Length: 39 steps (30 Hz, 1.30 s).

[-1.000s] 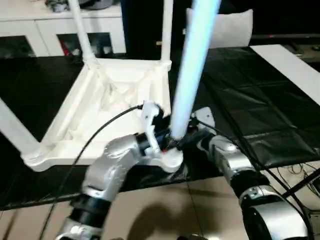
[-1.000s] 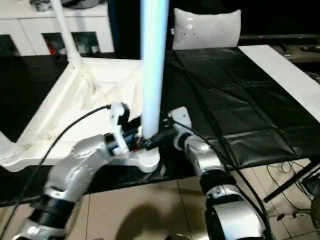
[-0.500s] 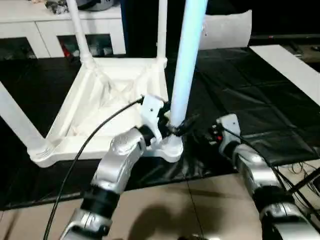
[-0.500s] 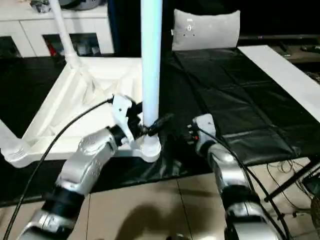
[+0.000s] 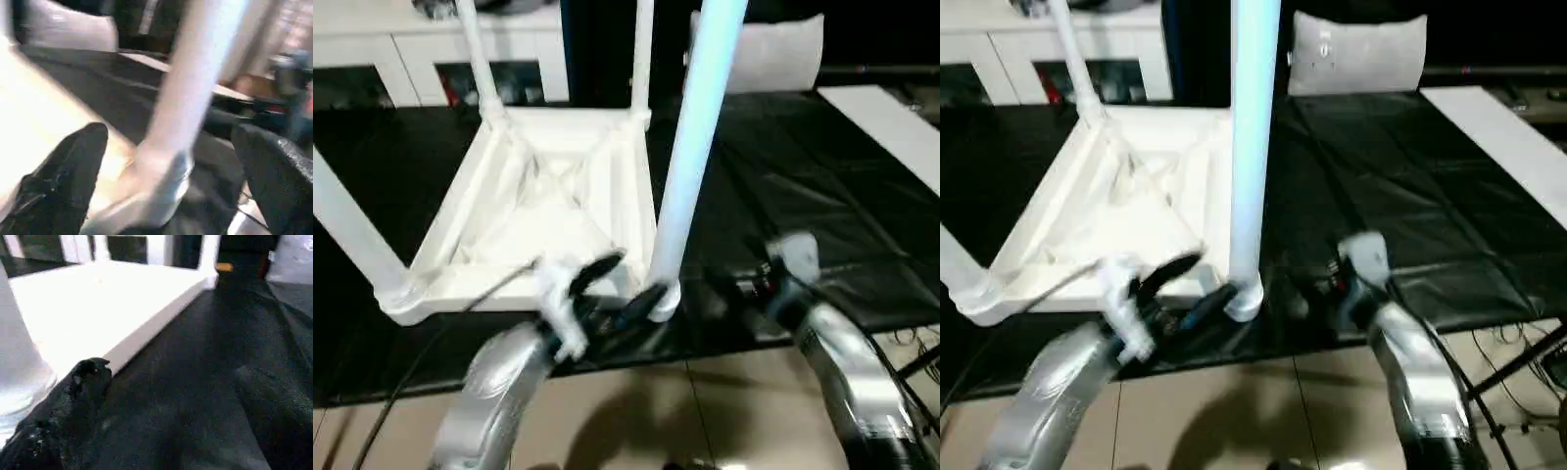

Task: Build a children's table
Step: Rotate table base

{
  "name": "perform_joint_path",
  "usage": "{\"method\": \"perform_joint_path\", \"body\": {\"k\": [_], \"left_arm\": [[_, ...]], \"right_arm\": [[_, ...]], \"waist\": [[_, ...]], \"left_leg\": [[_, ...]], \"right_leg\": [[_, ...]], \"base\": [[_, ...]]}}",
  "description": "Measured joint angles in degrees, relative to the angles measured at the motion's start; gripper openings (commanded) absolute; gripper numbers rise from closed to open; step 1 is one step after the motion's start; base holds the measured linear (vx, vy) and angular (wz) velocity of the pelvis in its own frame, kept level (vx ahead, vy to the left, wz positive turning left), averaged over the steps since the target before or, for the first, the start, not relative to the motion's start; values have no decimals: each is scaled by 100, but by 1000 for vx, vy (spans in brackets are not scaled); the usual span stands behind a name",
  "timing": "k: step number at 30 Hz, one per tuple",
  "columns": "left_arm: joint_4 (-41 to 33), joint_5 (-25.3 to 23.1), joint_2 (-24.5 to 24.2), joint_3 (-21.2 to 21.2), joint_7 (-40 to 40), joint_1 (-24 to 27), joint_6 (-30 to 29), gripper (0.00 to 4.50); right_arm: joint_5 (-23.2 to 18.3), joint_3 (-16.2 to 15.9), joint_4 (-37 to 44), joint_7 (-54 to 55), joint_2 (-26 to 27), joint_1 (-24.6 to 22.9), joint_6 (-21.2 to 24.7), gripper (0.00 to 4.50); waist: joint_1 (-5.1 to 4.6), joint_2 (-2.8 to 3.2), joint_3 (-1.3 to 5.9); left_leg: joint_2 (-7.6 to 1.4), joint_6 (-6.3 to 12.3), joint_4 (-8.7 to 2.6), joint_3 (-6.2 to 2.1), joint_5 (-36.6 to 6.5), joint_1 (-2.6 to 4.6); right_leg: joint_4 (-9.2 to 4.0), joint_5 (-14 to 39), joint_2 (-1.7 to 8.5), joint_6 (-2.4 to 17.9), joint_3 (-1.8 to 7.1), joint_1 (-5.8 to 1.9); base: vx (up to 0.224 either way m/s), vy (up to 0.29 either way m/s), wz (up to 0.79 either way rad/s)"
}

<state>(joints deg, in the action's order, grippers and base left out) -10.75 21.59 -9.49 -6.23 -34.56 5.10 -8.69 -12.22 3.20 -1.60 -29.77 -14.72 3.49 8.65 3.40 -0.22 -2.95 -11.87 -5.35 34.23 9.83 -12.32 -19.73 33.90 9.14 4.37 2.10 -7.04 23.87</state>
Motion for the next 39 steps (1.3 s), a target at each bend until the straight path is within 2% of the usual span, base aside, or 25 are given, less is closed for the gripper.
{"method": "perform_joint_path", "body": {"k": [3,5,7,8,11,14,17,24,27,31,37,38,39], "left_arm": [[-435,-36,182,337,534,266,-33,447],[-595,-242,301,573,1087,356,-132,447],[-600,-454,319,764,1523,354,-205,447],[-601,-477,370,846,1691,352,-247,447],[-707,-485,486,995,2048,310,-376,447],[-757,-602,538,1063,2335,182,-413,447],[-759,-853,453,1022,2383,174,-395,447],[-760,-1013,354,678,2324,385,-406,447],[-760,-1017,382,637,2325,393,-405,447],[-760,-1031,409,596,2347,392,-405,447],[-753,-1033,408,580,2357,301,-401,447],[-749,-1033,408,582,2357,301,-401,447],[-740,-1033,418,573,2357,296,-401,447]], "right_arm": [[-68,110,818,379,73,-464,567,450],[-50,133,1205,712,193,-736,941,450],[76,127,1433,985,260,-857,1221,450],[164,126,1536,1120,307,-899,1335,450],[377,70,1744,1496,541,-986,1451,450],[272,49,1912,1573,642,-991,1445,450],[104,50,1997,1543,663,-973,1437,450],[93,15,1994,1433,631,-958,1436,450],[91,15,1992,1434,612,-950,1430,450],[93,-34,1934,1416,486,-907,1426,450],[180,-147,1878,1355,436,-809,1369,450],[192,-186,1874,1309,409,-809,1369,450],[278,-252,1872,1298,340,-822,1338,450]], "waist": [[-10,-26,4],[-32,-36,3],[-93,-42,-1],[-136,-37,2],[-198,-24,-5],[-304,-25,-18],[-350,-52,-11],[-322,-52,-13],[-314,-54,-14],[-335,-54,-13],[-317,-56,-3],[-313,-54,0],[-301,-47,11]], "left_leg": [[0,0,4,-2,0,0],[-2,0,2,-13,0,8],[1,2,10,-24,-1,2],[-1,3,10,-36,-1,7],[-42,8,-2,-134,-3,2],[-43,31,-2,-141,-18,76],[-9,40,-2,-155,-23,79],[8,48,-5,-153,-29,66],[18,53,-17,-148,-48,110],[16,8,-66,-144,-103,196],[16,-17,-141,-101,-158,261],[15,-8,-141,-99,-170,269],[33,25,-124,-163,-185,227]], "right_leg": [[-36,-1,-10,-7,-4,-19],[-93,-5,-27,-17,-25,-52],[-151,-17,-26,-42,-54,-77],[-208,-27,-25,-57,-97,-97],[-387,-39,-17,-78,-226,-199],[-454,-39,-9,-78,-250,-310],[-452,-39,11,-79,-249,-311],[-410,-45,16,-88,-207,-288],[-372,-44,16,-88,-186,-288],[-372,-43,5,-88,-190,-334],[-305,47,1,-81,-153,-354],[-284,75,1,-79,-151,-359],[-281,103,11,-82,-198,-378]], "base": [[0,0,0],[0,0,0],[0,0,0],[0,0,0],[0,0,0],[0,0,0],[0,0,0],[0,0,0],[0,0,0],[40,-15,-2],[39,-10,-2],[73,-10,0],[80,-8,8]]}}
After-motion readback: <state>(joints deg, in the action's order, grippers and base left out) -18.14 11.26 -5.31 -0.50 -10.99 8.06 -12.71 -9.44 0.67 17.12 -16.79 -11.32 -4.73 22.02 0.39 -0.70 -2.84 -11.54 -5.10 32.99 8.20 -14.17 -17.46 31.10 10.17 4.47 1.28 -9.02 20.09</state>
